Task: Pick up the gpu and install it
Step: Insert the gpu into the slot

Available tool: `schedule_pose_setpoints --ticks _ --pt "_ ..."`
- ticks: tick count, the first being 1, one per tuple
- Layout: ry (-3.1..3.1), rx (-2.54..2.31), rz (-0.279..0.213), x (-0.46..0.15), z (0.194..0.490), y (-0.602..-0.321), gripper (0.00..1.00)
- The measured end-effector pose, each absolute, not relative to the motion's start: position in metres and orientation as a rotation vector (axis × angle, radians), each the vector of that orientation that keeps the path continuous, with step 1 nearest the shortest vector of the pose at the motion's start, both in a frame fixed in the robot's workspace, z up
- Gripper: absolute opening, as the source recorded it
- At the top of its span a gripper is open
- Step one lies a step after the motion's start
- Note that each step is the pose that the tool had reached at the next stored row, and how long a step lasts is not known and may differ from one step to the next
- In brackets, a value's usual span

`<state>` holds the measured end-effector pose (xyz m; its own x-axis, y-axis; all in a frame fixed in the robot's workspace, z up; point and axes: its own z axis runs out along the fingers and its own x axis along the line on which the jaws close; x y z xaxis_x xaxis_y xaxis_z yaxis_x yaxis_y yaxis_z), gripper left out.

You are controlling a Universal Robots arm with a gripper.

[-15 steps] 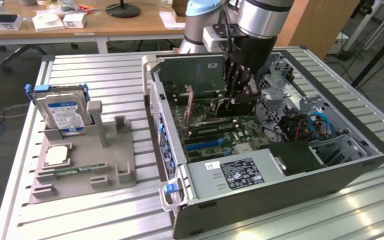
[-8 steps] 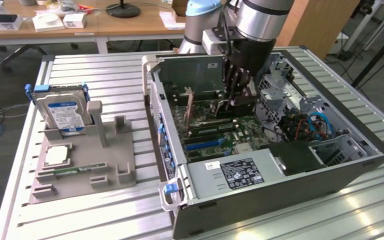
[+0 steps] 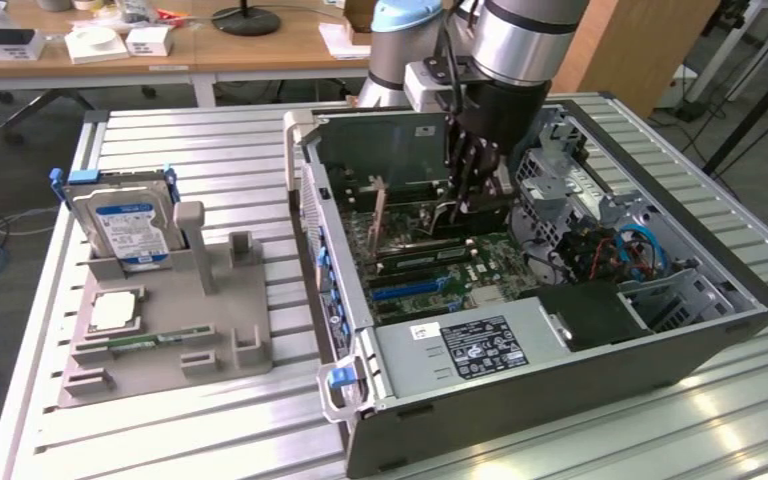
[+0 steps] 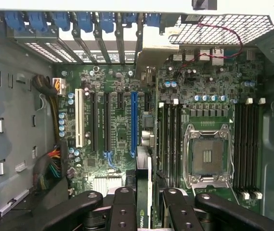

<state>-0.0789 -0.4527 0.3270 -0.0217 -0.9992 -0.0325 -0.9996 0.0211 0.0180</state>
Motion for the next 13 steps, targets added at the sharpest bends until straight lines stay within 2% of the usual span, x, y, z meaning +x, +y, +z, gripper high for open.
schedule_pose_setpoints --ticks 13 --pt "2.232 -2.195 0.055 -0.0796 0.3242 -0.4550 0.26"
